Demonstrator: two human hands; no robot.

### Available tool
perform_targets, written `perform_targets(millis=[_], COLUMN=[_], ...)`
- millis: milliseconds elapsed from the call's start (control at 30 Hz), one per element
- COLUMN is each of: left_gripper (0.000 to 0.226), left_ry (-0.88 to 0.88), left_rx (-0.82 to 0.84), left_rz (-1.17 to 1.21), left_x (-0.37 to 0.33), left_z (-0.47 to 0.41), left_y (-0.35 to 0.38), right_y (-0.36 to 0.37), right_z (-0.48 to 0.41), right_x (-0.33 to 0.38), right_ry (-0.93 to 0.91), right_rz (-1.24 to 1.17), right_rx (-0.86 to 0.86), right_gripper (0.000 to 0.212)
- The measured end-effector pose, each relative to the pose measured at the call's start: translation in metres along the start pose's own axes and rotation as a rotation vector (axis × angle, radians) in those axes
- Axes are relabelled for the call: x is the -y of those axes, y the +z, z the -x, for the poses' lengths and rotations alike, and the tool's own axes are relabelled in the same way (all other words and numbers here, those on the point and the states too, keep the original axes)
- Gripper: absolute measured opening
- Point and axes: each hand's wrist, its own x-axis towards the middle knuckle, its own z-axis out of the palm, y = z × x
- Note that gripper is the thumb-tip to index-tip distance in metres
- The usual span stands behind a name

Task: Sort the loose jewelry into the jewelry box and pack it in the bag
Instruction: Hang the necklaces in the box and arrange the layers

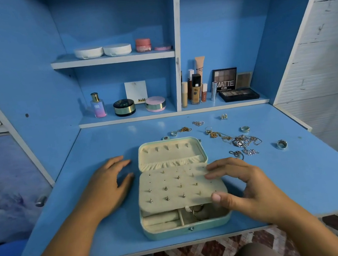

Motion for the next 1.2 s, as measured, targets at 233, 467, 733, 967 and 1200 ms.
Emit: perform_targets(millis=[233, 467, 733, 967, 1200], left_gripper=[0.037, 0.05, 0.037, 0.03, 0.036], left_ry=[0.091, 0.256, 0.204, 0.213, 0.209], left_rx=[-0.006, 0.114, 0.036, -0.01, -0.045], left_rz=[0.314, 0.503, 0.491, 0.498, 0.458], left_x=[-0.009, -0.018, -0.02, -0.026, -0.027], left_z=[0.006, 0.011, 0.008, 0.006, 0.003], left_y=[-0.009, -0.015, -0.009, -0.005, -0.003], right_y=[-0.009, -0.006, -0.002, 0.002, 0.003], right_z=[-0.006, -0.011, -0.023, -0.029, -0.031], right_x=[0.001, 0.003, 0.009, 0.015, 0.016], right_ry=[-0.022, -0.041, 0.067, 0.061, 0.07], right_rz=[0.05, -0.012, -0.052, -0.116, -0.156], right_rx=[0.084, -0.012, -0.138, -0.179, -0.187], right_gripper=[0.052, 0.045, 0.051, 0.052, 0.054])
